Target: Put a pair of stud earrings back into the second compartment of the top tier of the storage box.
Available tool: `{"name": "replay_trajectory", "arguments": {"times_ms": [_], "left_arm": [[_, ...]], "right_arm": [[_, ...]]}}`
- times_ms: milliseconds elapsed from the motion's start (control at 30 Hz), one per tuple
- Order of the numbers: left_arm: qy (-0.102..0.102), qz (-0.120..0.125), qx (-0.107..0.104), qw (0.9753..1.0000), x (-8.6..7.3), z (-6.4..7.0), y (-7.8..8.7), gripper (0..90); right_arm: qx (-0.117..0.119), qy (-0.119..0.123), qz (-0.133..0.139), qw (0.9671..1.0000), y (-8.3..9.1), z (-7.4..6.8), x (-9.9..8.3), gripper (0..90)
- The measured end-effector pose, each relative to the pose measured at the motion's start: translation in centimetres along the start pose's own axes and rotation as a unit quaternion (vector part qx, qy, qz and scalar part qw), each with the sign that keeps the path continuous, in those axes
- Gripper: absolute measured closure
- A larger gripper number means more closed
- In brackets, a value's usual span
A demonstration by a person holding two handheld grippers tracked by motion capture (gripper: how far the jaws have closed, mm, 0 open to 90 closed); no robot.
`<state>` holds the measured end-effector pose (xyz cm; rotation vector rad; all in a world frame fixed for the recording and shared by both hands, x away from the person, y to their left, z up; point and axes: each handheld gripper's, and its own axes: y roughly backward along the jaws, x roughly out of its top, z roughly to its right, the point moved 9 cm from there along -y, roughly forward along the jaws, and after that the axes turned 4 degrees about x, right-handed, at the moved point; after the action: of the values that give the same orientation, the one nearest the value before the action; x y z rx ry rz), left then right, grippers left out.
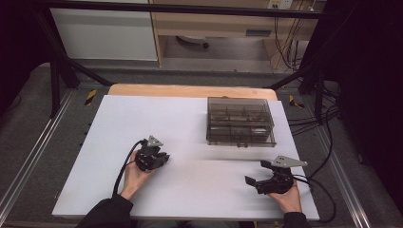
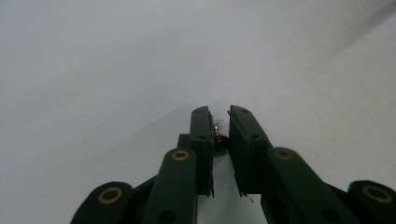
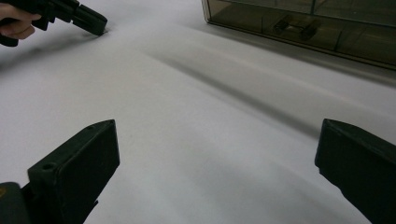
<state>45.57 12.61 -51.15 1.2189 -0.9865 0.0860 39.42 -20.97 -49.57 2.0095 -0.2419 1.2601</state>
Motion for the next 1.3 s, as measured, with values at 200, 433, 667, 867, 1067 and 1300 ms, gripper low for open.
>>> {"name": "replay_trajectory", "arguments": {"times_ms": [200, 433, 667, 867, 1067, 1300], "left_arm": [[-0.003, 0.001, 0.001, 1.0, 0.1, 0.0, 0.0, 79.6], [-0.005, 0.025, -0.012, 0.9996, 1.2, 0.7, 1.5, 79.8], [-0.007, 0.028, -0.019, 0.9994, 1.6, 1.1, 2.1, 79.9], [-0.005, 0.026, -0.021, 0.9994, 1.9, 1.4, 2.6, 79.9], [-0.003, 0.029, -0.025, 0.9993, 2.4, 1.9, 3.3, 79.9], [-0.004, 0.041, -0.03, 0.9987, 4.0, 2.5, 4.1, 79.9]], "right_arm": [[0.0, 0.0, 0.0, 1.0, 0.0, 0.0, 0.0, 0.5], [0.0, 0.0, -0.001, 1.0, 0.0, 0.0, 0.0, 0.5], [0.0, 0.0, -0.001, 1.0, 0.0, 0.0, 0.0, 0.5], [-0.001, 0.001, -0.002, 1.0, 0.0, 0.0, -0.1, 0.5], [-0.002, 0.0, -0.001, 1.0, 0.0, 0.0, 0.0, 0.5], [-0.002, 0.001, -0.002, 1.0, 0.0, 0.0, -0.1, 0.5]]}}
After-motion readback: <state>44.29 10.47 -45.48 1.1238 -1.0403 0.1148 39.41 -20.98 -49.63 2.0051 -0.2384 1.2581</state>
